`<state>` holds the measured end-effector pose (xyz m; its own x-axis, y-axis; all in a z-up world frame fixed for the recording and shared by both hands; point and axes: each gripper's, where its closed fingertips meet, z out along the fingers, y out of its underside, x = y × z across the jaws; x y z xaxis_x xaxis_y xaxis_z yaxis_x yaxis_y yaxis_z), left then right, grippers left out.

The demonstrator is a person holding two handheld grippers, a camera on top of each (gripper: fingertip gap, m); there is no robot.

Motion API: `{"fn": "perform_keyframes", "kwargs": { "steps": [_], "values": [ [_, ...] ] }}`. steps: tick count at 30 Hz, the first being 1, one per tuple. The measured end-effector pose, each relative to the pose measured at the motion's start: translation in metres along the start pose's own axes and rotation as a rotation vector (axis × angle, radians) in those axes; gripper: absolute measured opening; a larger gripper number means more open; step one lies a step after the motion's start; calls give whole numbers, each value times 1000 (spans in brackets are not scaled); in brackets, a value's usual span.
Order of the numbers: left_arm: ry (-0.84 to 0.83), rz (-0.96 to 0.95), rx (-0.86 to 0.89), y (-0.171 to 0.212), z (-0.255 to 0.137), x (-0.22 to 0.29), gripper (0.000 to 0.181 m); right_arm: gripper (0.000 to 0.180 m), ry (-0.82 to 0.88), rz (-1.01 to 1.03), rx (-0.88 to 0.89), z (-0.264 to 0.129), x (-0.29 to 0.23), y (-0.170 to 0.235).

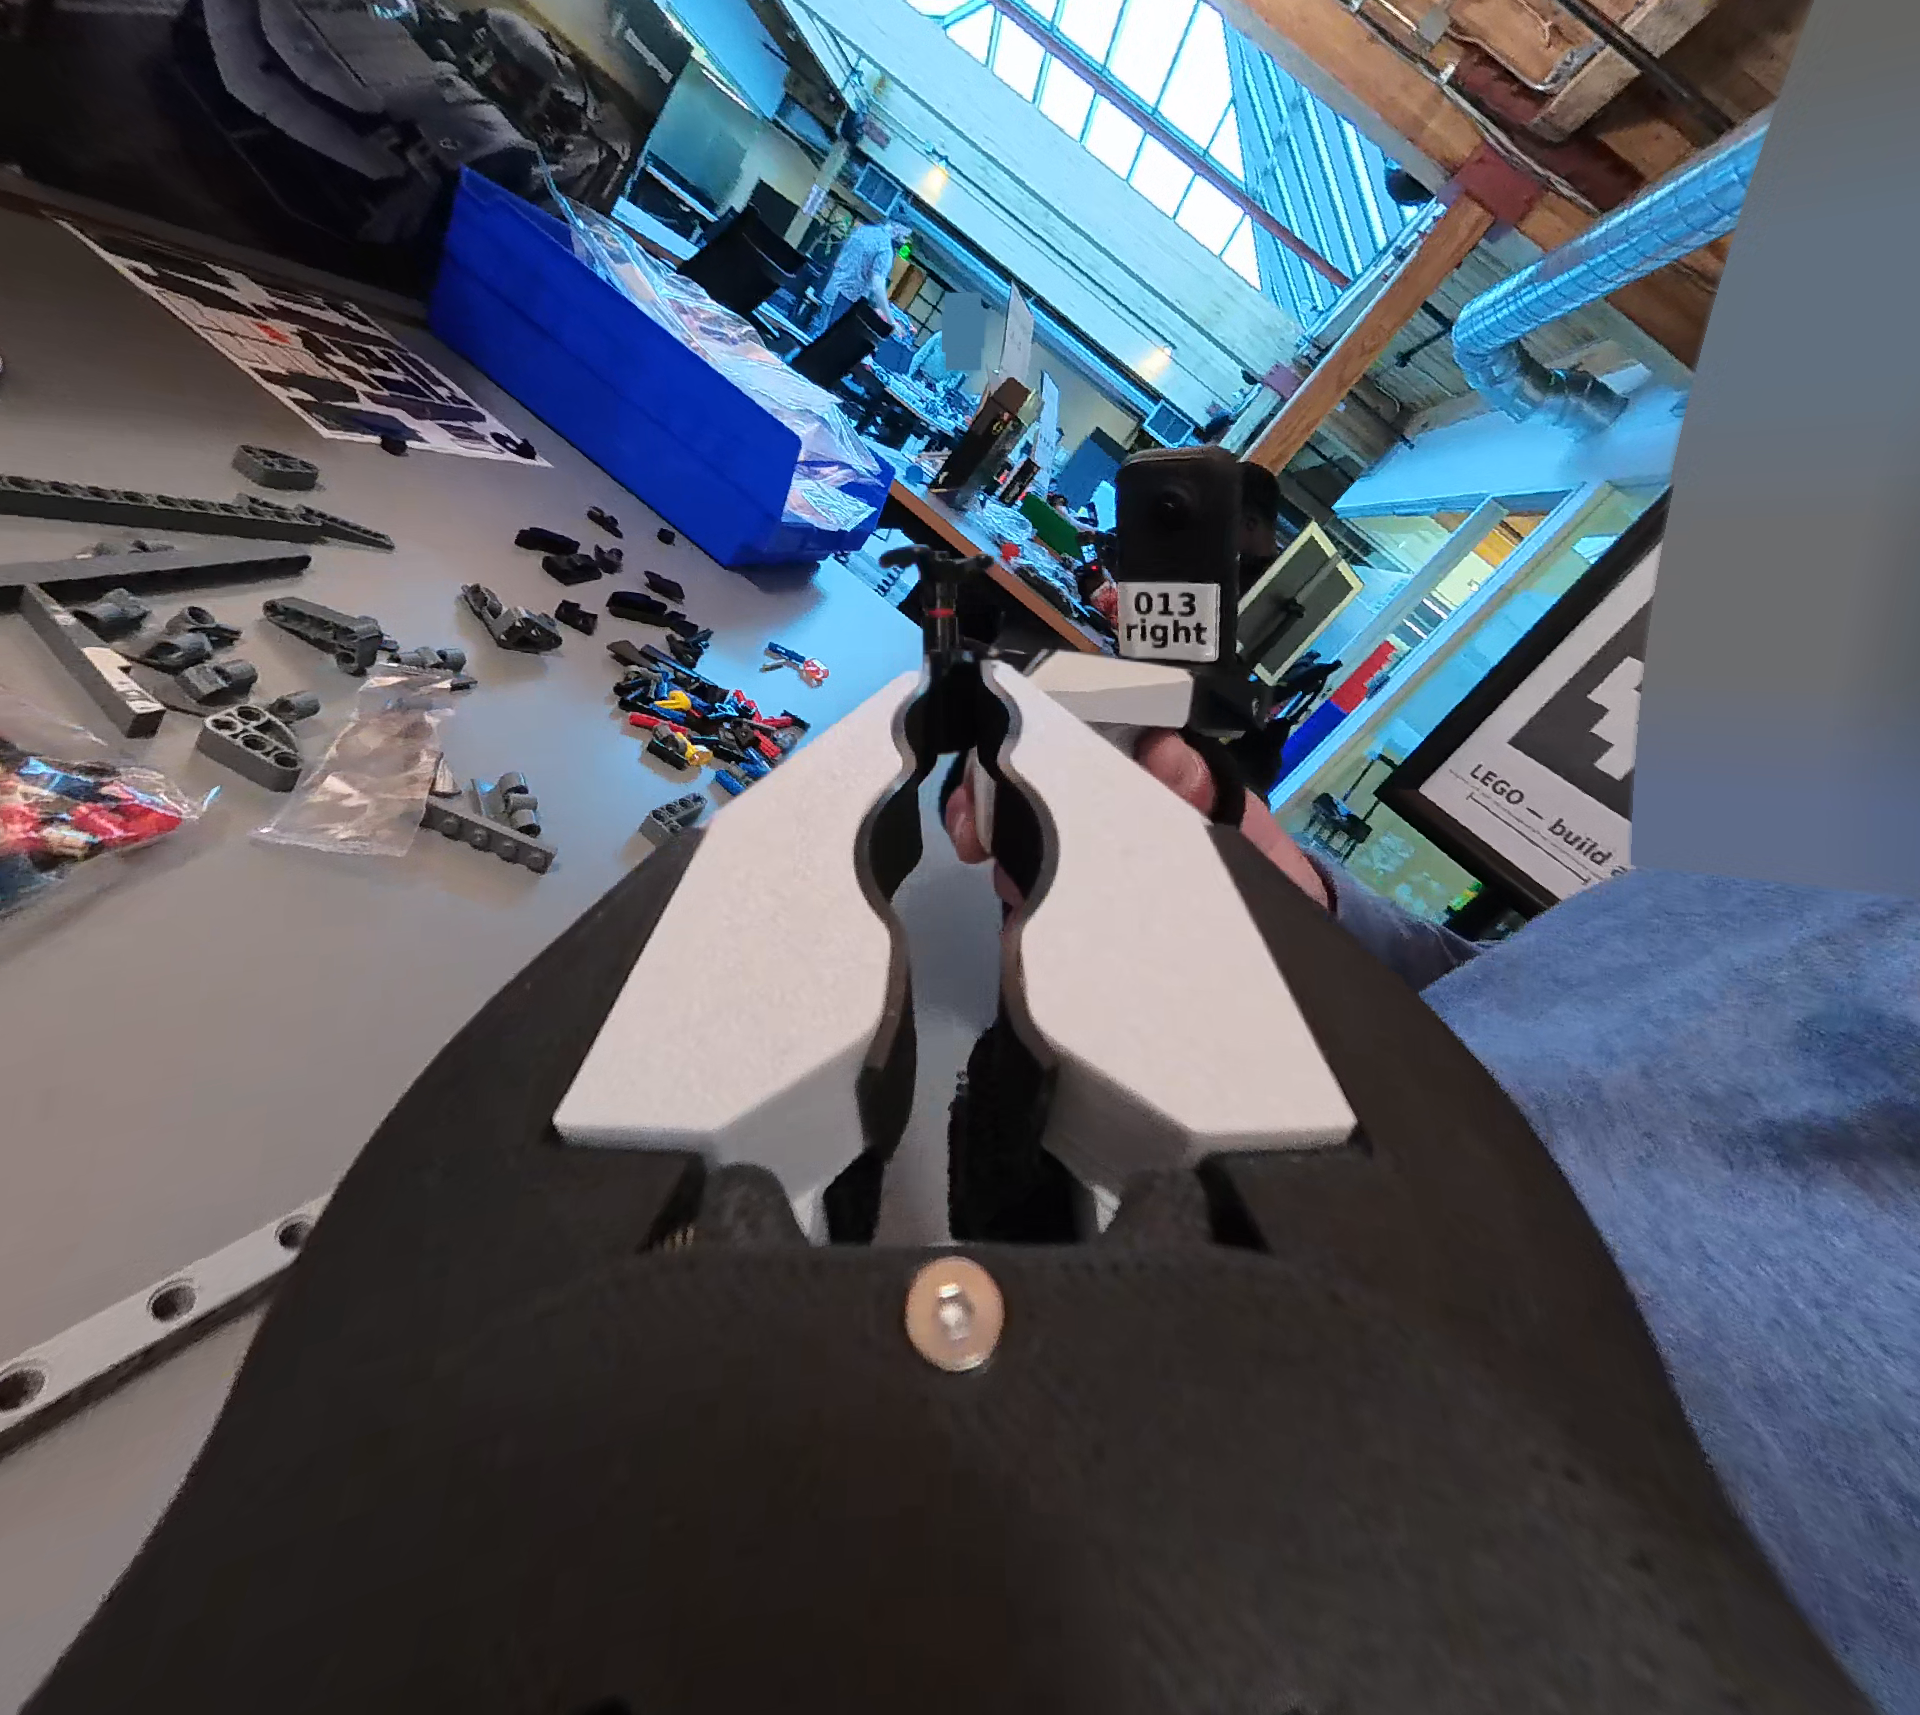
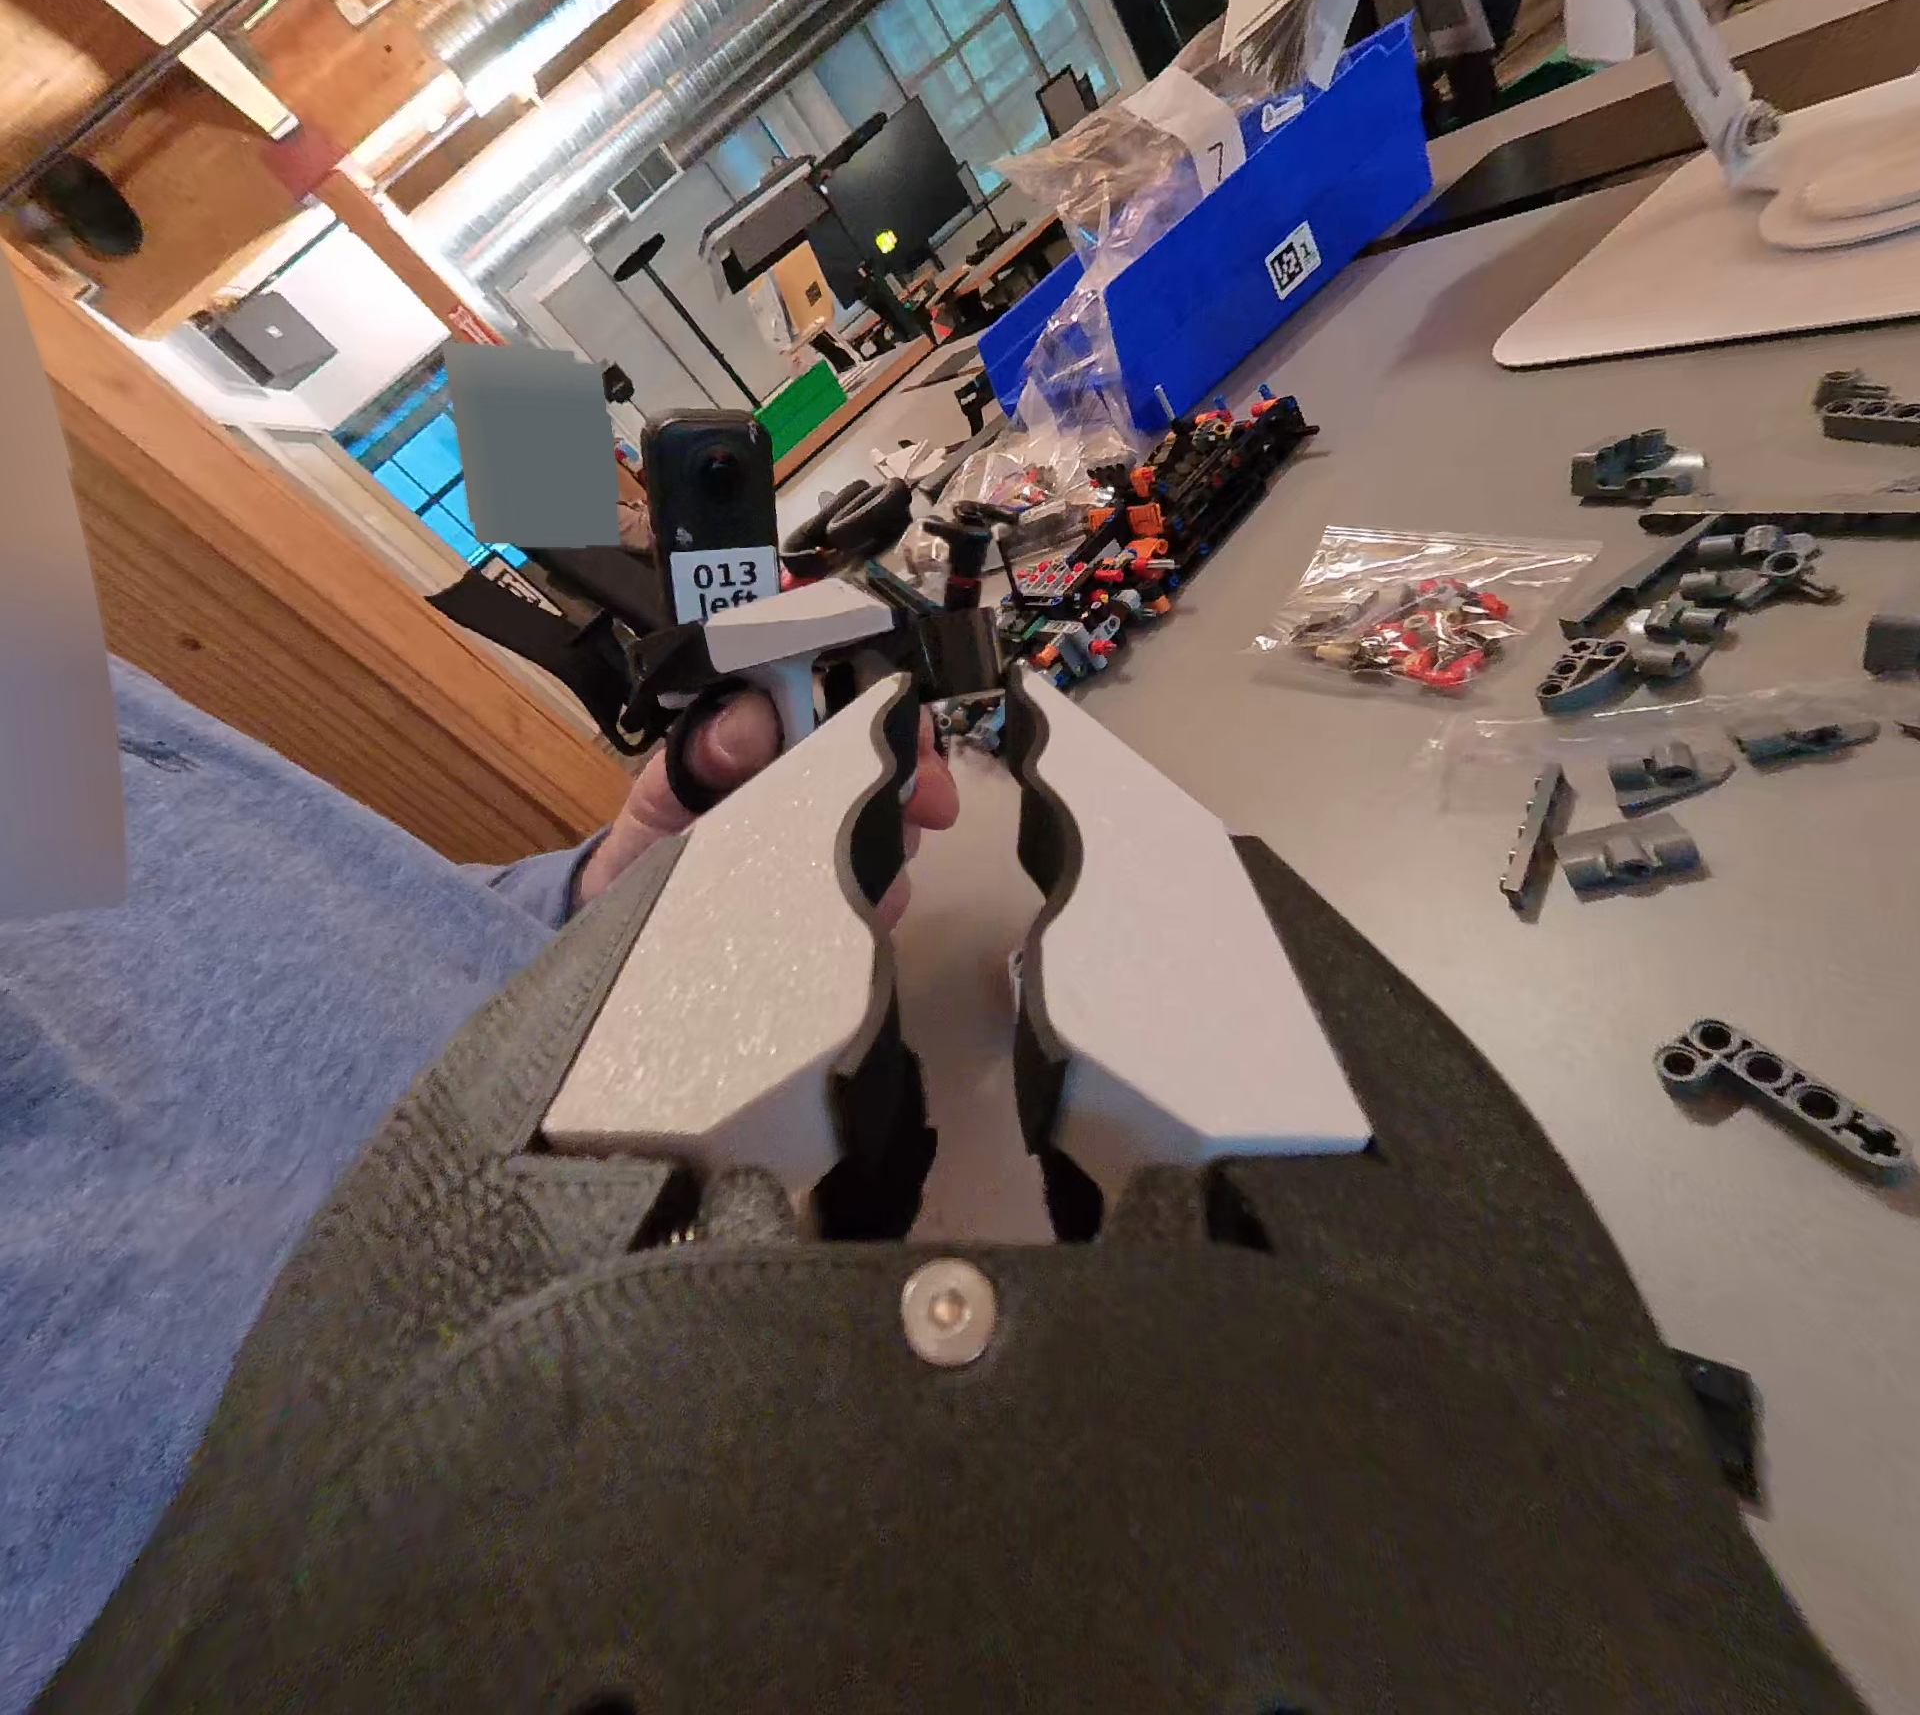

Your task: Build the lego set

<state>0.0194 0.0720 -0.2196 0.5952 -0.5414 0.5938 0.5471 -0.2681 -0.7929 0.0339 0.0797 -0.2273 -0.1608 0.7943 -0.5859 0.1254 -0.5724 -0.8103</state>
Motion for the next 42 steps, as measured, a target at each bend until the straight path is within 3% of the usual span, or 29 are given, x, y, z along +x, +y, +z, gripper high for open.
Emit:
{"fn": "perform_keyframes", "kwargs": {
  "steps": [13, 30, 42],
  "values": [
    [-52, 96, 32, -4, 10, 0, 4, 13, 23, -3, 38, 0, 5, -5],
    [-187, 505, -39, -4, 19, 11, 4, 13, 48, 20, 46, -2, 4, -8],
    [-42, 443, -39, -4, 20, 23, 4, 11, -88, -57, 16, -1, -14, -14]
  ]
}}
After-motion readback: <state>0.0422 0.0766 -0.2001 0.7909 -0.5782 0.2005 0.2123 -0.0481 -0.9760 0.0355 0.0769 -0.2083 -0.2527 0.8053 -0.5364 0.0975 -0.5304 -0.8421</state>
